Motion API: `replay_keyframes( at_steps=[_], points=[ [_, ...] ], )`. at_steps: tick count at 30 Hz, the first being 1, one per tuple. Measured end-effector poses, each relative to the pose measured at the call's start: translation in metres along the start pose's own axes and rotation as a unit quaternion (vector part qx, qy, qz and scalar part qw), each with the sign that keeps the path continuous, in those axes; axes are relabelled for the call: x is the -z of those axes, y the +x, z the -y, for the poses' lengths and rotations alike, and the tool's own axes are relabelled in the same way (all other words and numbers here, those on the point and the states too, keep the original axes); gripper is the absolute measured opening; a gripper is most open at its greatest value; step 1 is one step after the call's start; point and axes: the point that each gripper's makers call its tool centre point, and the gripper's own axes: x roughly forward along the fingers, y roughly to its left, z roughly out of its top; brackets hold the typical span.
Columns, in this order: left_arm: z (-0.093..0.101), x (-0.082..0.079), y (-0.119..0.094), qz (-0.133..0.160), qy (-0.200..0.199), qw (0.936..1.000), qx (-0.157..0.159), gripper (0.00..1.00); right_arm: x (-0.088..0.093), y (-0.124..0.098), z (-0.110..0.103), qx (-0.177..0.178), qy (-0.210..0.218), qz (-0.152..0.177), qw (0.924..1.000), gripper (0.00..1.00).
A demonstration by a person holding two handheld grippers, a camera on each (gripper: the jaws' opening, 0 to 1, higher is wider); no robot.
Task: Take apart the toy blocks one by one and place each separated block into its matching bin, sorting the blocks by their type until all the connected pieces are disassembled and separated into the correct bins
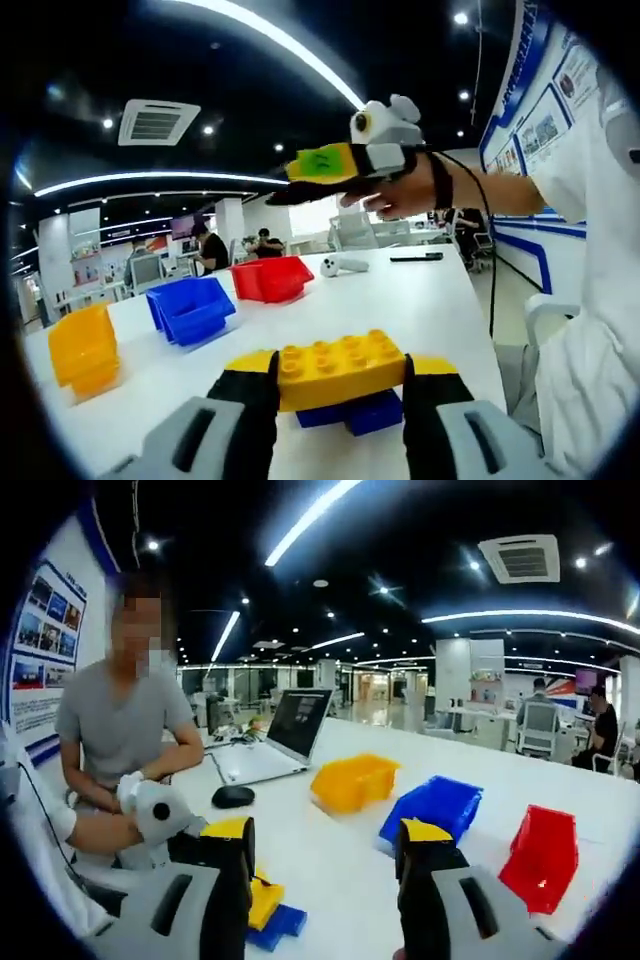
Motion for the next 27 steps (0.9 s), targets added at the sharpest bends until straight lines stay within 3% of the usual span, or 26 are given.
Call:
replay_keyframes(
  at_steps=[4, 8, 12, 18, 27],
  points=[
    [0.003, -0.002, 0.008, 0.001, 0.000, 1.0000, 0.008, 0.49, 0.019, -0.051, 0.005, 0.028, 0.002, 0.014, 0.9995, 0.55],
    [0.010, -0.004, 0.016, -0.003, 0.003, 0.9999, 0.015, 0.49, 0.045, -0.082, 0.003, 0.043, 0.028, 0.017, 0.9985, 0.56],
    [0.023, -0.006, 0.018, -0.002, 0.003, 0.9998, 0.017, 0.49, 0.076, -0.100, 0.000, 0.062, 0.008, 0.004, 0.9980, 0.56],
    [0.028, -0.007, 0.017, -0.003, 0.002, 0.9998, 0.018, 0.49, 0.106, -0.101, -0.011, 0.053, 0.012, -0.009, 0.9985, 0.55],
    [0.022, -0.005, 0.016, -0.002, 0.003, 0.9998, 0.020, 0.49, 0.112, -0.084, -0.024, 0.033, 0.013, -0.018, 0.9992, 0.52]
  ],
)
